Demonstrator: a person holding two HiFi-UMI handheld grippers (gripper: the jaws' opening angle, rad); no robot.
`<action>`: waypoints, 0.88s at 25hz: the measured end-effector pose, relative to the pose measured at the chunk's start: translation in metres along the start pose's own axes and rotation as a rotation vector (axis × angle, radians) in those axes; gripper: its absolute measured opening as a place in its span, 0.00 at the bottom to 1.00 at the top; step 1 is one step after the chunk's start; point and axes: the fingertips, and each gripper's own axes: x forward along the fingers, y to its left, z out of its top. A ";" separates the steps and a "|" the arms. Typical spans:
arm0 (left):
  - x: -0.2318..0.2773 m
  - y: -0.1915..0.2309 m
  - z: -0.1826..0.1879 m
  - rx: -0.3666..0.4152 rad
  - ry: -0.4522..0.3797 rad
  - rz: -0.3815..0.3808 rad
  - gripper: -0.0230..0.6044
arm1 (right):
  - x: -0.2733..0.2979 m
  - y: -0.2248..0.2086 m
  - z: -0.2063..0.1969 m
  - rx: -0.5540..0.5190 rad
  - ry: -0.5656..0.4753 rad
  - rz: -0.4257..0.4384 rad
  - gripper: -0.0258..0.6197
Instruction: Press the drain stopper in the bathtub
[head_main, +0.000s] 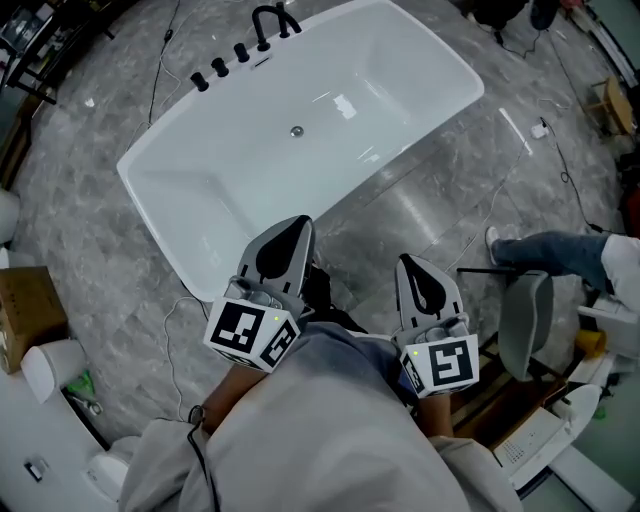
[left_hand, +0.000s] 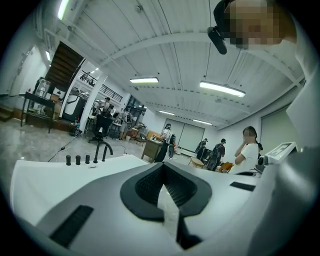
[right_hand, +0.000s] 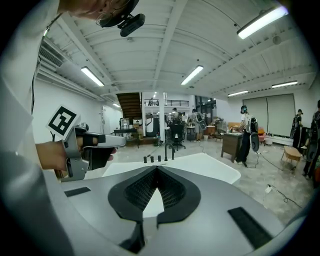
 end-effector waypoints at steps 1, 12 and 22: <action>0.007 0.005 0.002 -0.001 0.003 0.006 0.04 | 0.008 -0.004 0.002 -0.003 0.005 0.006 0.06; 0.047 0.072 0.028 -0.018 -0.032 0.087 0.04 | 0.096 -0.019 0.040 -0.072 0.014 0.077 0.06; 0.057 0.106 0.040 -0.027 -0.056 0.142 0.05 | 0.144 -0.008 0.072 -0.118 -0.018 0.161 0.06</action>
